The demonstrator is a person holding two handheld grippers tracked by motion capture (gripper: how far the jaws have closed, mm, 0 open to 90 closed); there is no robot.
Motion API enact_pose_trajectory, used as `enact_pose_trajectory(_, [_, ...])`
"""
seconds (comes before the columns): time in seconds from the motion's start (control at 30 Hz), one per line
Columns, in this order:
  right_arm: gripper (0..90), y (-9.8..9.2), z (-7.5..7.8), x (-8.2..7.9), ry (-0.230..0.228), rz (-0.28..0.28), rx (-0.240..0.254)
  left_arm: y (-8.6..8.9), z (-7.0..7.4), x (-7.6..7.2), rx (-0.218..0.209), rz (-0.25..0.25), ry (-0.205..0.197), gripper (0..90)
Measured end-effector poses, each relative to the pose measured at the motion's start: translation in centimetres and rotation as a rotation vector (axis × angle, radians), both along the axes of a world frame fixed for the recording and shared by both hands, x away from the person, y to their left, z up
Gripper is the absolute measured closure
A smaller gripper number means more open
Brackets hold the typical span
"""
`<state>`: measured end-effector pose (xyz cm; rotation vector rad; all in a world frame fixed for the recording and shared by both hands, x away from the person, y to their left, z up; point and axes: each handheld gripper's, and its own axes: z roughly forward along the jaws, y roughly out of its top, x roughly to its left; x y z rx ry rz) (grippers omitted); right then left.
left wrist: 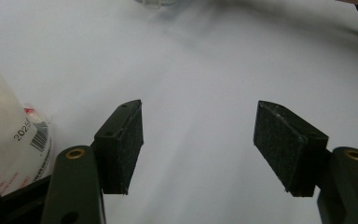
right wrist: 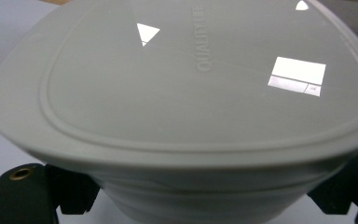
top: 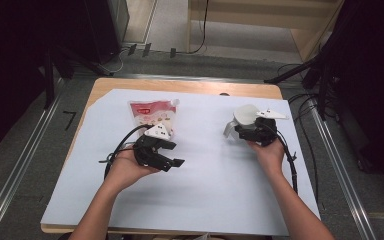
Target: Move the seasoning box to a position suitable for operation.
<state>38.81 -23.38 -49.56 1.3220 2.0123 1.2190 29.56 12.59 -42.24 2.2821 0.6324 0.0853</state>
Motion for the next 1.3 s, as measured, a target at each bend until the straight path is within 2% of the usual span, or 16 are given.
enact_pose_trajectory(0.3, [14.8, 0.0, 0.2, -0.1, 0.015, -0.024, -0.001, 0.2, 0.0, 0.1, -0.007, 0.008, -0.002, 34.0])
enact_pose_trajectory(0.57, [14.8, -0.1, 1.3, -0.6, -0.016, -0.027, 0.018, 0.3, 0.1, 0.1, -0.003, 0.009, -0.003, 34.0])
enact_pose_trajectory(0.73, [14.8, 0.1, 2.1, -1.3, -0.02, 0.001, 0.039, 0.4, 0.1, 0.3, -0.013, 0.013, 0.0, 34.0])
enact_pose_trajectory(0.9, [14.8, 0.6, 2.7, -2.3, -0.028, 0.033, 0.03, 0.5, 0.0, 0.4, -0.02, 0.016, -0.003, 34.0])
enact_pose_trajectory(1.03, [14.8, 1.2, 3.1, -3.2, -0.044, 0.05, 0.036, 0.6, 0.1, 0.6, -0.006, 0.018, -0.003, 34.0])
enact_pose_trajectory(1.07, [14.8, 1.5, 3.3, -3.6, -0.057, 0.071, 0.019, 0.6, 0.0, 0.7, -0.018, 0.02, 0.002, 34.0])
enact_pose_trajectory(1.13, [14.8, 1.7, 3.4, -3.8, -0.058, 0.077, 0.017, 0.6, 0.0, 0.7, -0.018, 0.023, 0.003, 34.0])
enact_pose_trajectory(1.17, [14.8, 2.0, 3.5, -4.2, -0.073, 0.09, 0.01, 0.6, 0.0, 0.8, -0.019, 0.022, 0.001, 34.0])
enact_pose_trajectory(1.3, [14.8, 2.3, 3.7, -4.8, -0.072, 0.105, 0.016, 0.7, 0.0, 0.9, -0.023, 0.025, -0.001, 34.0])
